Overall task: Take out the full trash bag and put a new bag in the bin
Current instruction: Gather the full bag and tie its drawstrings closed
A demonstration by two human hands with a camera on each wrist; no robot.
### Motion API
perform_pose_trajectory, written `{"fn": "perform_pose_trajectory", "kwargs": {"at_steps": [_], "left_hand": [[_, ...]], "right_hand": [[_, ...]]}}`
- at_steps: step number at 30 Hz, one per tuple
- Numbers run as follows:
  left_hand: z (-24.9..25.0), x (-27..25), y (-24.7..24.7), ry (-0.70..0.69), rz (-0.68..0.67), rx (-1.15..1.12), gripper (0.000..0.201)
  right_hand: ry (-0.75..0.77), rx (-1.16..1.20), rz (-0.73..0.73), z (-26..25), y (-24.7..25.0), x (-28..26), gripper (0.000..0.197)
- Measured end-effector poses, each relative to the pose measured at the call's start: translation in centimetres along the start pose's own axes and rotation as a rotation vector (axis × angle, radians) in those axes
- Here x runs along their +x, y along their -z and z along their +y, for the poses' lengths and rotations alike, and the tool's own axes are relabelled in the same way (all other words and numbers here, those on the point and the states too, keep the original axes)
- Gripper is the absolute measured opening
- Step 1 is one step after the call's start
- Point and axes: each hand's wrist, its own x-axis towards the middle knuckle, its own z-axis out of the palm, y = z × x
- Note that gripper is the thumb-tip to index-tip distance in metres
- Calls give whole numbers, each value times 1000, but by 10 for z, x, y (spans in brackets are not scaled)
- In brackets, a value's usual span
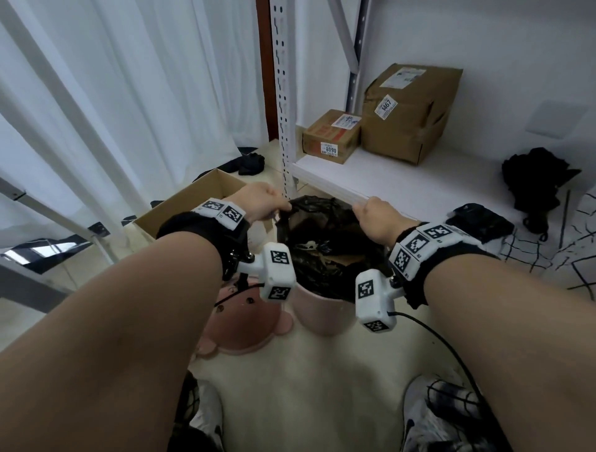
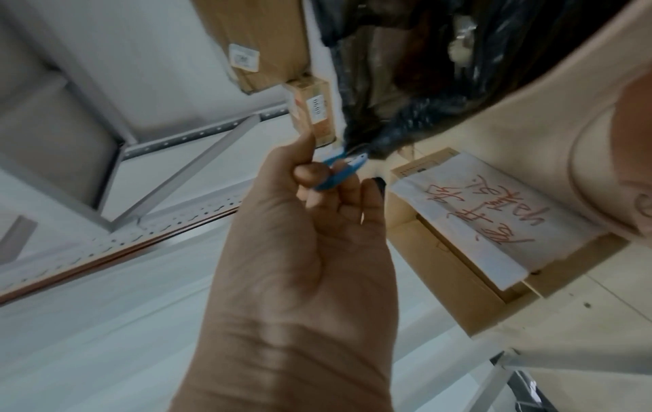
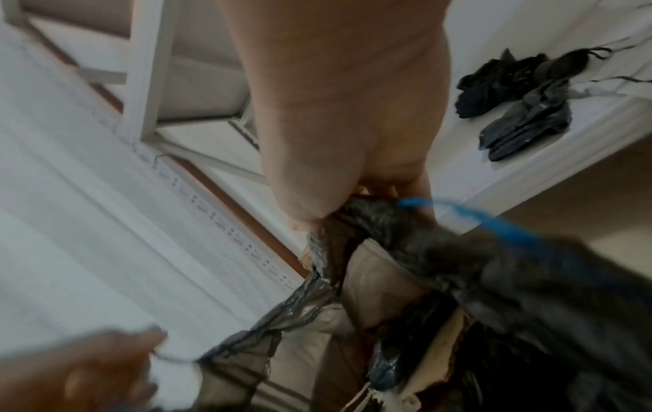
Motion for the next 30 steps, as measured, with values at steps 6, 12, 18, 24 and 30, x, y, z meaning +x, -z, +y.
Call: {"fn": "perform_pose_trajectory", "kwargs": {"at_steps": [6, 12, 18, 24, 30], "left_hand": [[15, 0, 4, -74, 102, -268, 31], [19, -11, 3, -106, 89, -177, 22], [30, -20, 1, -159, 134, -234, 11], [36, -24, 0, -160, 43, -152, 11], [63, -29, 8, -300, 107, -286, 10]], "right_hand": [[-102, -136, -110, -8, 2, -14, 71], [-121, -248, -26, -1, 16, -26, 30], [-103, 43, 213, 1, 28, -9, 17], [55, 499, 282, 0, 43, -17, 10], [278, 786, 328, -26, 69, -30, 9]]}}
